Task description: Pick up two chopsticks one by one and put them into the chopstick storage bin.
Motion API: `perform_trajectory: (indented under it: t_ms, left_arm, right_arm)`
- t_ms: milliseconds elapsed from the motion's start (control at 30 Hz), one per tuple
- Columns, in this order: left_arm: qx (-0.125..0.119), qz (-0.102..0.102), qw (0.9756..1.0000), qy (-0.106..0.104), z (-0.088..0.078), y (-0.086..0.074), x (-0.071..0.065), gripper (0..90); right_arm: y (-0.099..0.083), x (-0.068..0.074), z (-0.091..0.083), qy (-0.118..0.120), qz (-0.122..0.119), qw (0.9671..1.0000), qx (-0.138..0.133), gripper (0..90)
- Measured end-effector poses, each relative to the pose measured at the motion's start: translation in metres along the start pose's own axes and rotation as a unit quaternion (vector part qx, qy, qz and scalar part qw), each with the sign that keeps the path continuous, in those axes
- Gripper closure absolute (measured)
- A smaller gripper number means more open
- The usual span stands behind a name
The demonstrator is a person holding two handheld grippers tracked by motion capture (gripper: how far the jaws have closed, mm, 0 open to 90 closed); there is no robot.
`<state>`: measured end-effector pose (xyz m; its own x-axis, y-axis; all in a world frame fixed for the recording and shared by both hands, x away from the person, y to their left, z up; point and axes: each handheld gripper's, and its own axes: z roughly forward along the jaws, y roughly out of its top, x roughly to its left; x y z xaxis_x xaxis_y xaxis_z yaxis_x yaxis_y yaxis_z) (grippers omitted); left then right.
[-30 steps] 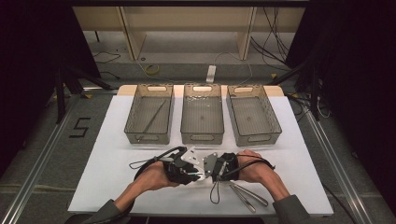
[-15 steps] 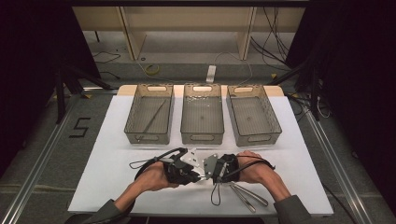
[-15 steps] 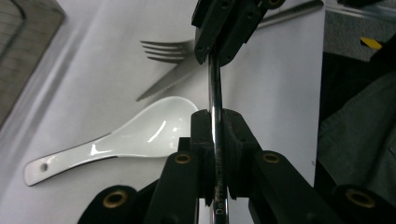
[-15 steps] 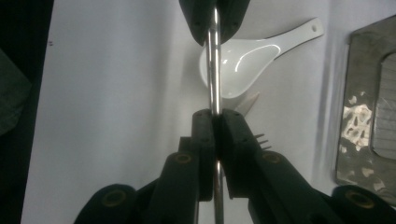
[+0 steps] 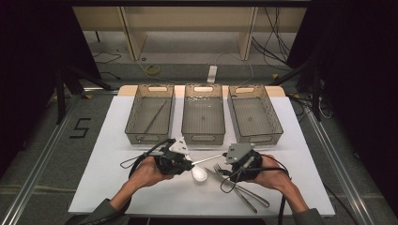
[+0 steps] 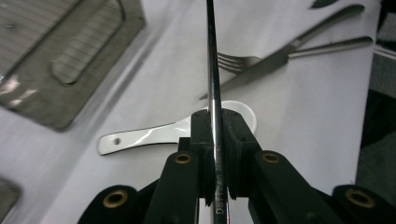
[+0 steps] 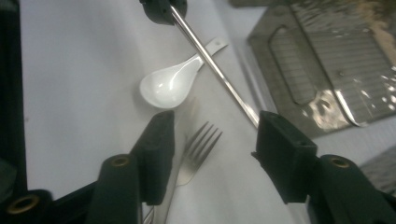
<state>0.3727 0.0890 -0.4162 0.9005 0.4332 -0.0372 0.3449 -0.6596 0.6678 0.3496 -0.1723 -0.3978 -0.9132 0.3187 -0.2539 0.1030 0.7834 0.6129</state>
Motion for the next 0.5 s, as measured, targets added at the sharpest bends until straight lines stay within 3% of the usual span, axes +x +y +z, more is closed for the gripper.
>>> perform_trajectory:
  t_ms: [100, 200, 300, 367, 500]
  left_arm:
    - [-0.013, -0.014, 0.9998, 0.008, -0.005, -0.001, 0.005, 83.3]
    - [-0.018, -0.021, 0.9994, 0.018, -0.009, -0.003, 0.009, 83.3]
    - [-0.029, -0.023, 0.9988, 0.032, -0.014, -0.005, 0.013, 83.4]
    - [-0.039, -0.033, 0.9979, 0.039, -0.019, -0.006, 0.017, 83.4]
    - [-0.057, -0.052, 0.9955, 0.056, -0.029, -0.010, 0.025, 83.4]
  right_arm:
    - [-0.013, -0.002, -0.002, -0.011, 0.048, 0.9982, -0.034, 41.2]
    - [-0.024, -0.003, -0.004, -0.028, 0.090, 0.9936, -0.061, 39.5]
    - [-0.031, -0.001, -0.008, -0.055, 0.115, 0.9886, -0.081, 38.6]
    - [-0.035, 0.000, -0.011, -0.055, 0.134, 0.9847, -0.096, 37.1]
    - [-0.047, 0.001, -0.013, -0.068, 0.167, 0.9785, -0.099, 34.2]
